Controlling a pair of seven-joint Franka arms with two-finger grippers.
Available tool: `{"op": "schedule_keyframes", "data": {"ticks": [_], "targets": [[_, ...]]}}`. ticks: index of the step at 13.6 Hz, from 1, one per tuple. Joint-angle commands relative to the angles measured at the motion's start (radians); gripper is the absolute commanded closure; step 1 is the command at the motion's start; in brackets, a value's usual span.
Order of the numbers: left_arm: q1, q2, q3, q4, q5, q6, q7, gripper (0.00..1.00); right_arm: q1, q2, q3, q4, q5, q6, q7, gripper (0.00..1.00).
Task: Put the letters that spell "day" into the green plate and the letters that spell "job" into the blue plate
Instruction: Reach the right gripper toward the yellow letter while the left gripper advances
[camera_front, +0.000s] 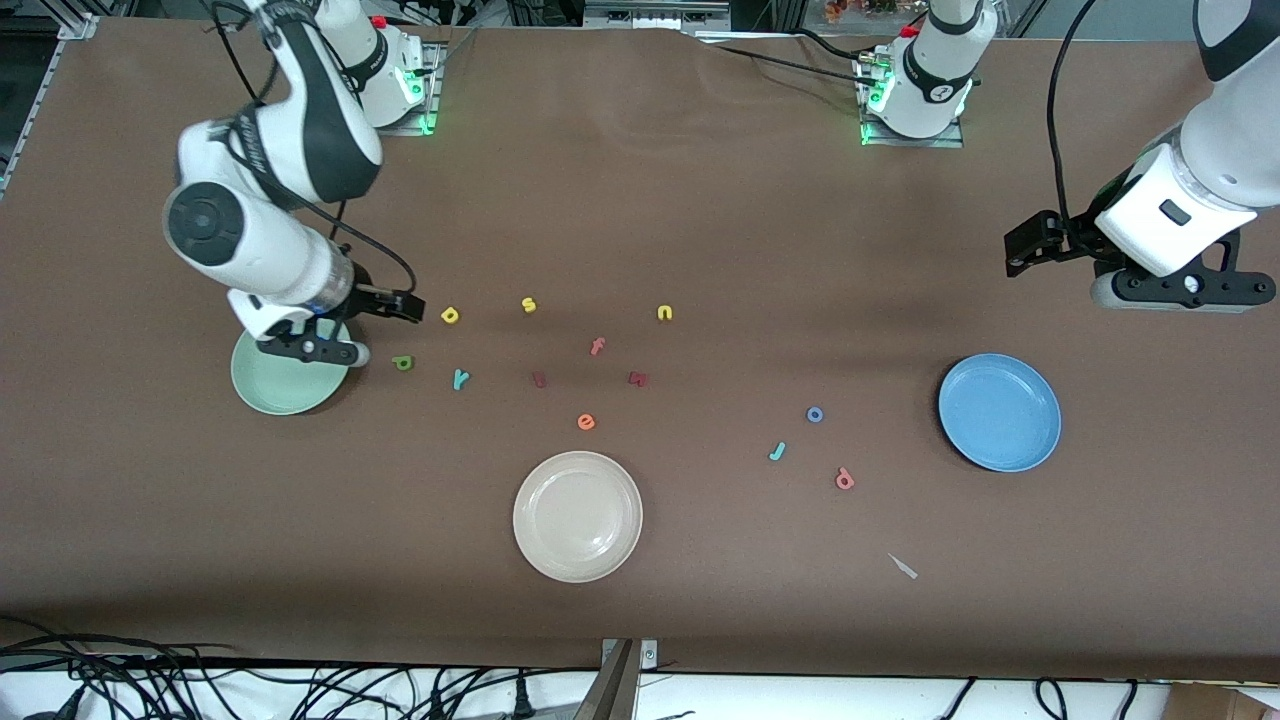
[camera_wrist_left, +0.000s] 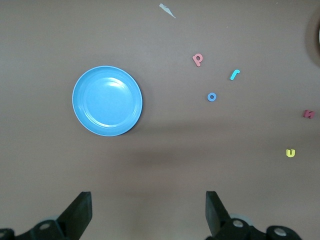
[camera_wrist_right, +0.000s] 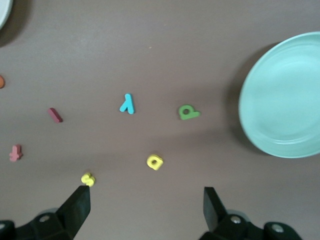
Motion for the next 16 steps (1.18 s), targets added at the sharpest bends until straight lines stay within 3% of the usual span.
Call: {"op": "schedule_keyframes", "data": {"ticks": [1,6,13,16], "targets": [[-0.001,-0.009,-0.006,0.003,0.021,0.004,0.016,0.0,0.028,-0.011,-0.002,-0.117,-0.001,0.119,0.033,0.0],[-0.021,-0.009,-0.009,0.003,0.021,0.004,0.016,0.0,0.032,-0.012,0.021,-0.341,-0.003,0.435,0.022,0.0],[-0.061,-0.008,-0.032,0.004,0.064,0.006,0.014,0.0,0.037,0.038,0.044,-0.455,-0.003,0.642,0.018,0.0],[-0.055,-0.011,-0.038,0.004,0.067,0.006,0.014,0.0,0.038,0.08,0.044,-0.458,-0.003,0.667,0.008,0.01]]}}
